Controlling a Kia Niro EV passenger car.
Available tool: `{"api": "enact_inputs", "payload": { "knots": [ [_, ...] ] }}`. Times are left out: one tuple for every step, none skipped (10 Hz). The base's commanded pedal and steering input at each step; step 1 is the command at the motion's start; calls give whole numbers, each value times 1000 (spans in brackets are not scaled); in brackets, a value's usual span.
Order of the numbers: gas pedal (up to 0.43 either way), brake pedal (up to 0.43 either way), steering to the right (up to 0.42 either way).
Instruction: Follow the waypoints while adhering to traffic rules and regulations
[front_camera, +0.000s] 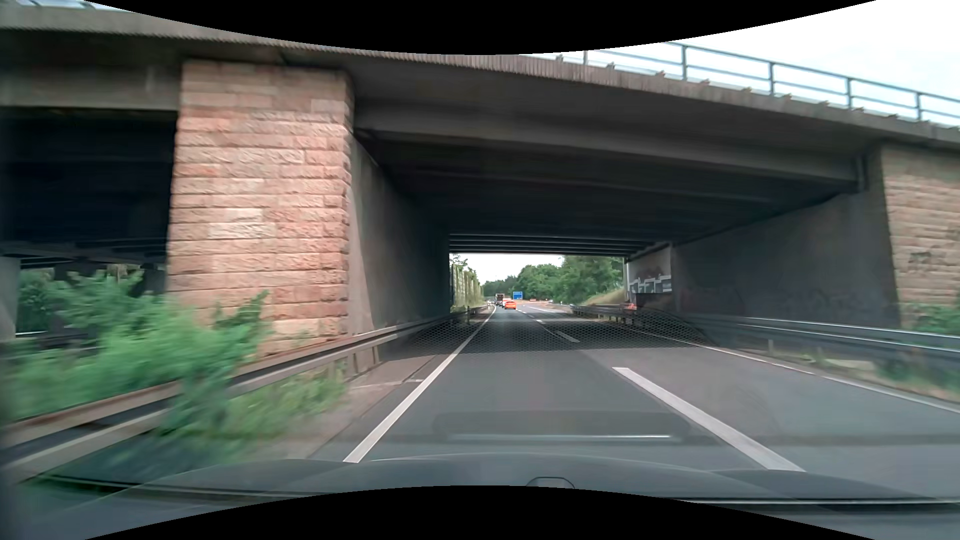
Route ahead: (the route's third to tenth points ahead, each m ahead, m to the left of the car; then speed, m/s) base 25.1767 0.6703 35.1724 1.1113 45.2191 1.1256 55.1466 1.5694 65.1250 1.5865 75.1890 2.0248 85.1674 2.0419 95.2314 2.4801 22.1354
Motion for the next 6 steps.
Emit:
{"api": "enact_inputs", "payload": {
  "knots": [
    [177, 0, -8],
    [177, 0, -8],
    [177, 0, -8],
    [177, 0, -8],
    [177, 0, -8],
    [177, 0, -8]
  ]
}}
